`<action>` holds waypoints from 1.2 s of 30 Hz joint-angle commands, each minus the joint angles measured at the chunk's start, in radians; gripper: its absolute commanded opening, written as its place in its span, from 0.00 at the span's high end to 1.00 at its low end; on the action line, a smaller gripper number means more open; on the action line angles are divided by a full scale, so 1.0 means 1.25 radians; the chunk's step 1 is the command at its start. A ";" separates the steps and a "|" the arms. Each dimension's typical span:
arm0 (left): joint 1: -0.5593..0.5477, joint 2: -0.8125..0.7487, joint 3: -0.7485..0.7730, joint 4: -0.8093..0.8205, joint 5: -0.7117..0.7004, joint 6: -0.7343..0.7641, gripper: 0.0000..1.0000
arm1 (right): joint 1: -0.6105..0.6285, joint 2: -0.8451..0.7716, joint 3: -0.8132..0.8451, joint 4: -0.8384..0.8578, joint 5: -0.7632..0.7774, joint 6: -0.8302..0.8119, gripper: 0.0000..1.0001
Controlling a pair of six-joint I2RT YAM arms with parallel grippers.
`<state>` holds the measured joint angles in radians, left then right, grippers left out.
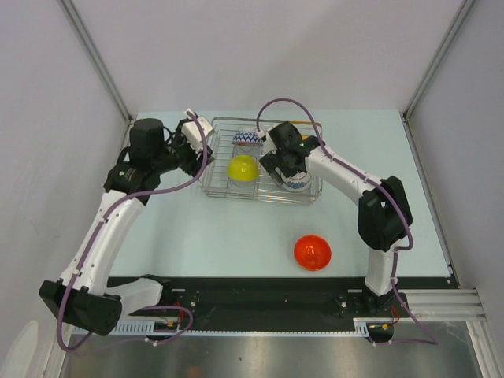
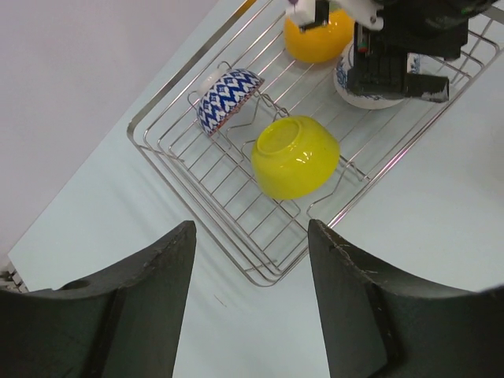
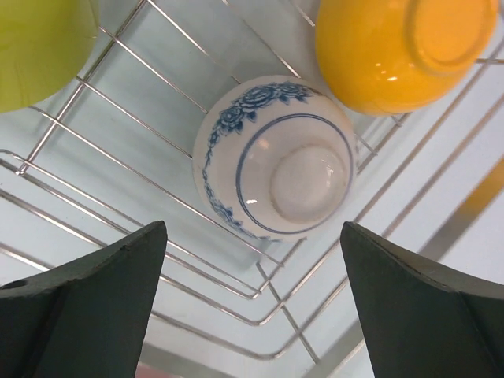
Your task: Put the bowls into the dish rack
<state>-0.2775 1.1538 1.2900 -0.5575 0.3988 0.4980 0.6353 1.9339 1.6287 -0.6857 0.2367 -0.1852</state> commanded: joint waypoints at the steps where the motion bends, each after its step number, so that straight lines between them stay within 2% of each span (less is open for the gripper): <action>1: -0.003 0.016 0.045 0.001 0.050 0.010 0.36 | -0.017 -0.068 0.054 -0.054 -0.038 -0.009 0.03; 3: -0.007 0.023 0.053 -0.009 0.076 0.013 0.36 | -0.035 -0.083 0.060 -0.061 -0.053 -0.015 0.03; 7: -0.047 0.049 0.054 -0.039 0.156 0.041 0.42 | -0.080 -0.150 0.075 -0.079 -0.124 -0.009 0.04; 14: -0.278 0.149 0.010 -0.031 0.071 0.059 0.38 | -0.227 -0.301 0.010 -0.055 -0.240 0.009 0.04; 20: -0.404 0.321 0.043 -0.045 0.047 0.023 0.39 | -0.399 -0.413 -0.107 -0.038 -0.318 0.010 0.05; 25: -0.464 0.477 0.134 -0.111 0.061 -0.011 0.40 | -0.498 -0.517 -0.187 -0.039 -0.364 -0.011 0.05; 36: -0.554 0.602 0.193 -0.107 0.079 -0.046 0.34 | -0.567 -0.643 -0.281 -0.058 -0.425 -0.030 0.05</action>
<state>-0.9501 1.8606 1.4647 -0.6956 0.4728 0.4702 -0.0639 1.1866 1.3006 -0.7536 -0.2379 -0.2047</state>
